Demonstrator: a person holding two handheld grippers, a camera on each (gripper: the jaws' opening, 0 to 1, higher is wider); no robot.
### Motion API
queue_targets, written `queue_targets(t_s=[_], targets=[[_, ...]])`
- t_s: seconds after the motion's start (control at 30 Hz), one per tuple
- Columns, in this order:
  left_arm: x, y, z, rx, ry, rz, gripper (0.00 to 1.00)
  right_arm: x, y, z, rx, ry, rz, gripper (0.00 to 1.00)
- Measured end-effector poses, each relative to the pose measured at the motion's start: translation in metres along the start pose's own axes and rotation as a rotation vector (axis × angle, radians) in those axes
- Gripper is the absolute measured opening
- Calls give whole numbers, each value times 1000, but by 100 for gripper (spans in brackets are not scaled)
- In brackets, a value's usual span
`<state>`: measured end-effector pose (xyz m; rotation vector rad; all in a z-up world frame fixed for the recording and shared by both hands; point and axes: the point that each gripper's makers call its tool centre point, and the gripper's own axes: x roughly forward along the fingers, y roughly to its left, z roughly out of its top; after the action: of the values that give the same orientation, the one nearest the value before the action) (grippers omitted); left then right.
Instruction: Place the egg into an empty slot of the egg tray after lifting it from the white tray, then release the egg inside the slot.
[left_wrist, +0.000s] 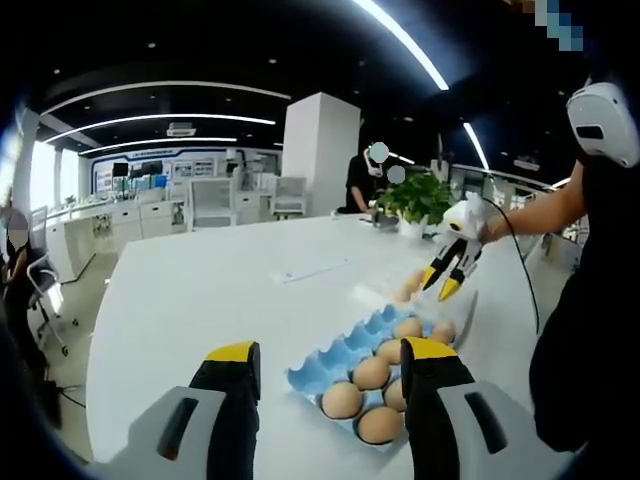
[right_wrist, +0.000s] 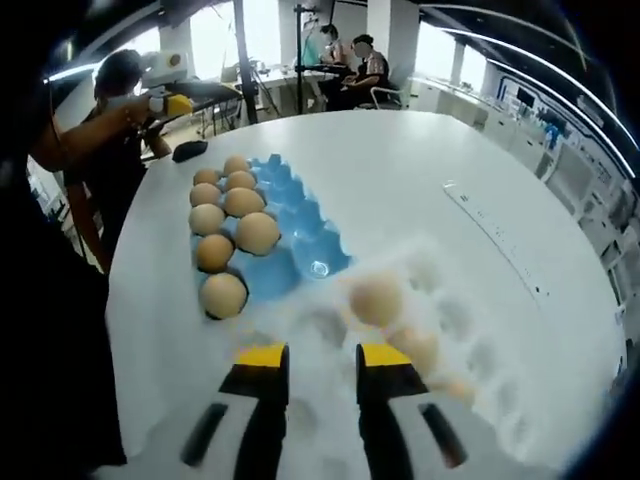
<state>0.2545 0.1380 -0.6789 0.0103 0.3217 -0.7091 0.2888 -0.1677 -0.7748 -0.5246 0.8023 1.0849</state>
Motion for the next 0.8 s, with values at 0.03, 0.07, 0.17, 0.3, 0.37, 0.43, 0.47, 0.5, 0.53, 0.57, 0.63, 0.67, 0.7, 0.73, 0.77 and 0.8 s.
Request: queue_targets(t_s=[0.03,0.07,0.17,0.3,0.37,0.43,0.47,0.5,0.53,0.57,0.63,0.67,0.7,0.73,0.77,0.8], targets=[[0,0,0,0,-1,1,57,-3,-4,-5,5,1,-14,26],[0,0,0,1,-1,2,57,-6,-6,-8,12,5,-22,26],[-1,1,0,0,-1,4,57,-16,-17,-22,41,13,-57,26],[-2,1,0,0,-1,4,57,-27,-27,-38,89,16,-94,26],[-1,1,1,0,-2,3,57,-32,-31,-46,105,28,-111,26],[-1,1,1,4,-2,2,57,-37,-35,-53,122,34,-128,26],[0,0,1,0,-4,-1,57,-39,-37,-56,136,32,-134,26],[0,0,1,1,-4,0,57,-41,-39,-58,138,32,-139,26],[0,1,1,3,-3,0,57,-42,-40,-60,142,34,-143,26],[1,1,1,2,-2,-1,57,-43,-40,-62,142,37,-148,26],[1,0,1,3,-3,-3,57,-46,-44,-67,151,41,-160,26],[2,0,2,3,-3,-5,57,-48,-46,-70,156,46,-165,26],[2,0,2,2,-3,-6,57,-49,-46,-72,158,49,-171,26],[2,-1,2,5,-2,-6,57,-51,-49,-74,162,51,-177,26],[2,-1,2,5,-2,-6,57,-53,-50,-77,168,52,-182,26],[3,-1,2,2,-2,-8,57,-54,-52,-79,171,53,-187,26]])
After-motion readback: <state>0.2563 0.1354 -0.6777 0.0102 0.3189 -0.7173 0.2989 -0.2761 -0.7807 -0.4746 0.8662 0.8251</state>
